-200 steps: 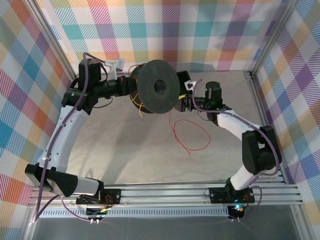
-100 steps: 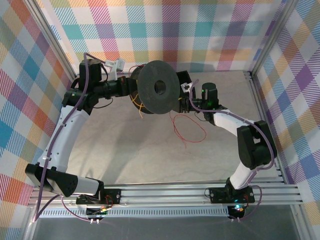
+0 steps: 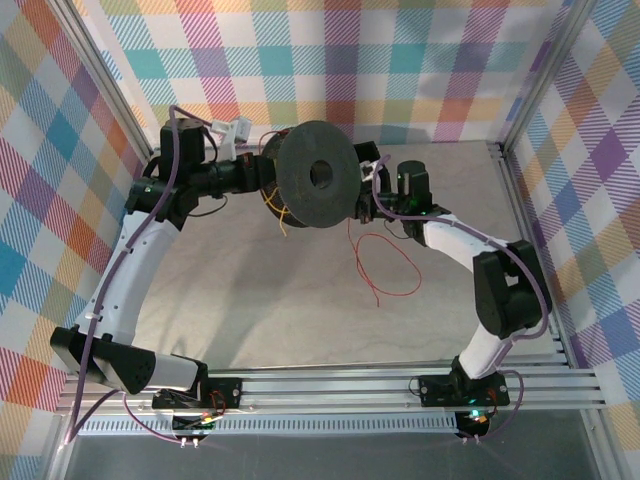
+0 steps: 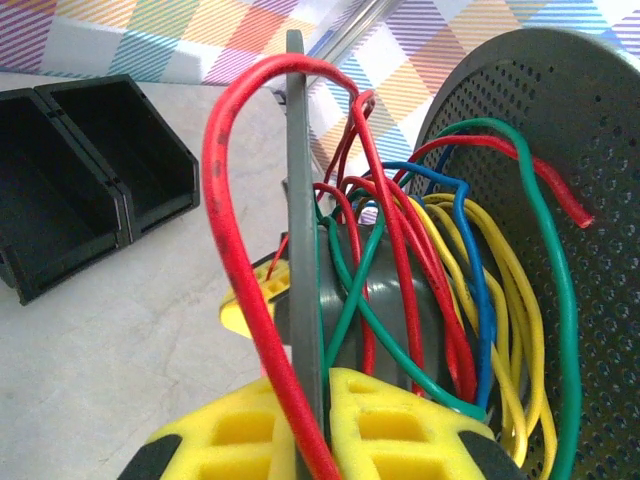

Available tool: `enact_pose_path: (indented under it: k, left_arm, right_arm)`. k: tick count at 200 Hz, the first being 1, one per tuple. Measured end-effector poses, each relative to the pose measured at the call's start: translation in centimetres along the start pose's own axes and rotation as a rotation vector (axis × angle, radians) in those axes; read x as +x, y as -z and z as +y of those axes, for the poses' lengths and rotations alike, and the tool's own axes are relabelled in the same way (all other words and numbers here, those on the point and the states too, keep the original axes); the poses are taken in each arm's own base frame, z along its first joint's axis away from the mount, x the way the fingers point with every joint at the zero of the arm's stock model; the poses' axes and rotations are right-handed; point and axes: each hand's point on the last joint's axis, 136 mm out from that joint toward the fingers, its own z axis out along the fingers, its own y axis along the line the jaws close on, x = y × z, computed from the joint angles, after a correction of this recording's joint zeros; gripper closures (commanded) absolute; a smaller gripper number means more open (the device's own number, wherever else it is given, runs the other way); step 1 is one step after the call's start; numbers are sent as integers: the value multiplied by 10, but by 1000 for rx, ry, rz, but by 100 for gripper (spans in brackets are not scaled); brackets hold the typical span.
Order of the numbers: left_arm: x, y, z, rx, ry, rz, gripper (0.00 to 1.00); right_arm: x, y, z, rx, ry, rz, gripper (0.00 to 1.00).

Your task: Wrap the cables

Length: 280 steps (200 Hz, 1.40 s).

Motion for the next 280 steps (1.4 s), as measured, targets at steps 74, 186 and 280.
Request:
enact_pose_path:
  k: [74, 186, 280]
  left_arm:
    - [30, -15, -3, -66, -59, 86, 100]
    - [20, -13, 20, -193, 2, 18, 100]
    - [4, 12, 69, -426, 133, -150, 100]
  right_arm:
    - [-91, 98, -17, 357, 51, -267, 100]
    - [-21, 94, -69, 326, -178, -97, 100]
    - [59, -2, -45, 208, -154, 164, 100]
